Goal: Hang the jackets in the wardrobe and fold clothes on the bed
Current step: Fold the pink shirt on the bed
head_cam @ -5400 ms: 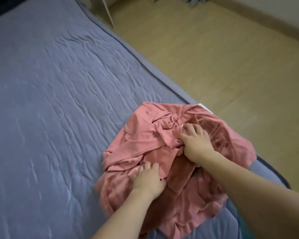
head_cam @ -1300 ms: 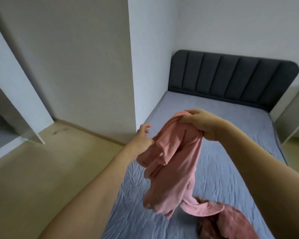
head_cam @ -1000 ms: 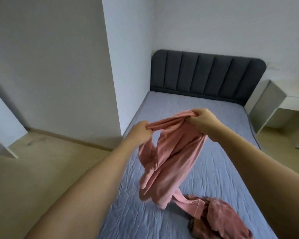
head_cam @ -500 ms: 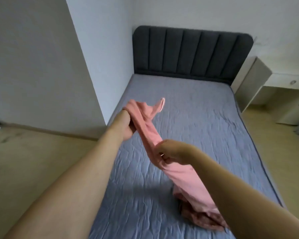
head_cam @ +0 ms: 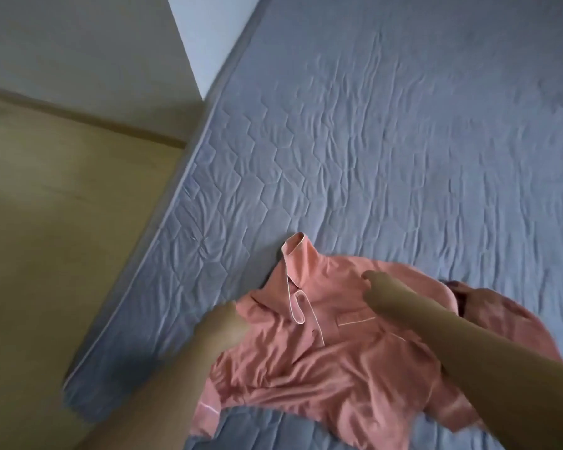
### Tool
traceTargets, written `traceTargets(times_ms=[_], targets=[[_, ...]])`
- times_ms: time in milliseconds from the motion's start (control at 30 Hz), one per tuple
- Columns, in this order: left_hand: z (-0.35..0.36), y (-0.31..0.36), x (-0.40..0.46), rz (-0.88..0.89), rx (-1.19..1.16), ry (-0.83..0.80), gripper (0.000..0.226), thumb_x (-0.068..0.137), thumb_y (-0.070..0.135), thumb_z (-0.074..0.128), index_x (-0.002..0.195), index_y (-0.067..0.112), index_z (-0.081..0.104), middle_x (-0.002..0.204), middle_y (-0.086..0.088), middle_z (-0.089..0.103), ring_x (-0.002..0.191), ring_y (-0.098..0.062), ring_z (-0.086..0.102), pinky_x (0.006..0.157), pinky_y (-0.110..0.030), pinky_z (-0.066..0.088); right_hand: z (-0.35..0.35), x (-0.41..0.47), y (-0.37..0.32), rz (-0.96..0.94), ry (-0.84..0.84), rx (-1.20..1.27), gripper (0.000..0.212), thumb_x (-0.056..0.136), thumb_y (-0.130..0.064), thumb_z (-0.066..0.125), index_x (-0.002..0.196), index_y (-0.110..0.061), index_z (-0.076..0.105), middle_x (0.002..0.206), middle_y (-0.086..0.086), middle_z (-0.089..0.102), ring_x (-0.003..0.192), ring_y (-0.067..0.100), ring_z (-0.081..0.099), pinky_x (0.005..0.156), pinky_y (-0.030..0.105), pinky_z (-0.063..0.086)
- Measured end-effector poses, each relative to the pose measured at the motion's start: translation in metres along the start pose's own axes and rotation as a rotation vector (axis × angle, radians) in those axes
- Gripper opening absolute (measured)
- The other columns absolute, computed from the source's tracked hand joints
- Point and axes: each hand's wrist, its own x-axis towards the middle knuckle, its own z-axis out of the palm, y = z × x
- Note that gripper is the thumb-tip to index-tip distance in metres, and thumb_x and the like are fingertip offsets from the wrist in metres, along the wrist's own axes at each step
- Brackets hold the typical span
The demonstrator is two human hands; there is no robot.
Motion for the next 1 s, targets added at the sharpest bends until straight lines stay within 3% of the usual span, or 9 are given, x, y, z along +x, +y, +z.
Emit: traceTargets(times_ms=[133,233,333,400,500,633,800,867,1000], targets=[[0.058,0.023,0.090,0.111,0.013,0.126,0.067,0.085,0.047,0.056,0.145,0.025,0.036,0.144,-0.005,0.045,0.133,-0.029,0.042,0.110,-0.040,0.032,0.049,0.101,0.025,-0.029,0.089,-0.090,0.067,0.093,-0.038,0.047,0.151,-0.020,0.019,0.157,0.004,0.022,0.144,0.022,0.022,0.117,0.045,0.019],[0.090,0.033,0.125,0.185,0.116,0.364,0.035,0.094,0.034,0.050,0.125,0.017,0.050,0.130,-0.009,0.052,0.124,-0.032,0.045,0.104,-0.040,0.028,0.066,0.156,0.021,-0.073,0.150,-0.104,0.089,0.080,-0.053,0.058,0.152,-0.024,0.015,0.155,0.002,0.030,0.144,0.021,0.024,0.116,0.047,0.010],[0.098,0.035,0.141,0.200,-0.263,0.537,0.022,0.100,0.023,0.044,0.081,0.011,0.047,0.097,-0.021,0.063,0.097,-0.041,0.057,0.080,-0.040,0.035,0.074,0.184,0.009,-0.161,0.014,-0.051,0.056,0.077,-0.047,0.067,0.126,-0.022,0.054,0.128,0.005,0.059,0.119,0.026,0.054,0.097,0.033,0.040],[0.079,0.040,0.143,0.126,-0.499,0.608,0.028,0.102,0.025,0.040,0.088,0.005,0.053,0.102,-0.026,0.064,0.097,-0.043,0.059,0.078,-0.040,0.040,0.072,0.185,0.006,-0.213,0.032,-0.001,0.020,0.083,-0.037,0.064,0.094,-0.021,0.060,0.109,0.007,0.065,0.103,0.028,0.061,0.076,0.030,0.044],[0.014,0.072,0.149,0.086,-0.561,0.733,0.039,0.104,0.033,0.033,0.109,0.004,0.059,0.114,-0.025,0.063,0.105,-0.042,0.058,0.088,-0.044,0.045,0.026,0.178,0.008,-0.169,0.370,-0.022,0.025,0.090,-0.035,0.052,0.071,-0.021,0.041,0.099,0.011,0.065,0.093,0.032,0.061,0.066,0.032,0.037],[-0.081,0.150,0.186,0.106,-0.373,1.008,0.038,0.102,0.038,0.032,0.116,0.012,0.056,0.118,-0.019,0.062,0.110,-0.040,0.055,0.088,-0.046,0.041,-0.058,0.203,0.012,-0.211,0.799,0.045,0.020,0.091,-0.036,0.051,0.082,-0.022,0.041,0.101,0.013,0.062,0.094,0.036,0.058,0.069,0.037,0.036],[-0.048,0.202,0.261,0.135,-0.153,0.968,0.062,0.097,0.050,0.027,0.150,0.018,0.026,0.156,-0.010,0.026,0.144,-0.028,0.021,0.111,-0.064,0.010,-0.033,0.281,0.026,-0.163,0.721,-0.036,0.060,0.094,-0.053,0.043,0.143,-0.021,0.033,0.144,0.008,0.039,0.132,0.031,0.035,0.107,0.046,0.024],[0.012,0.189,0.294,0.171,0.057,0.872,0.066,0.096,0.058,0.016,0.154,0.026,0.017,0.162,-0.004,0.009,0.149,-0.026,0.002,0.112,-0.066,-0.001,0.015,0.310,0.045,-0.182,0.751,-0.159,0.063,0.096,-0.056,0.035,0.149,-0.023,0.028,0.153,0.004,0.030,0.140,0.026,0.027,0.113,0.045,0.016],[0.039,0.178,0.348,0.188,0.150,1.027,0.072,0.089,0.063,0.017,0.151,0.028,0.027,0.159,-0.007,0.022,0.147,-0.031,0.010,0.112,-0.065,-0.003,0.042,0.358,0.060,-0.257,1.004,-0.119,0.054,0.093,-0.057,0.031,0.134,-0.025,0.045,0.142,0.002,0.044,0.131,0.025,0.036,0.109,0.045,0.021]])
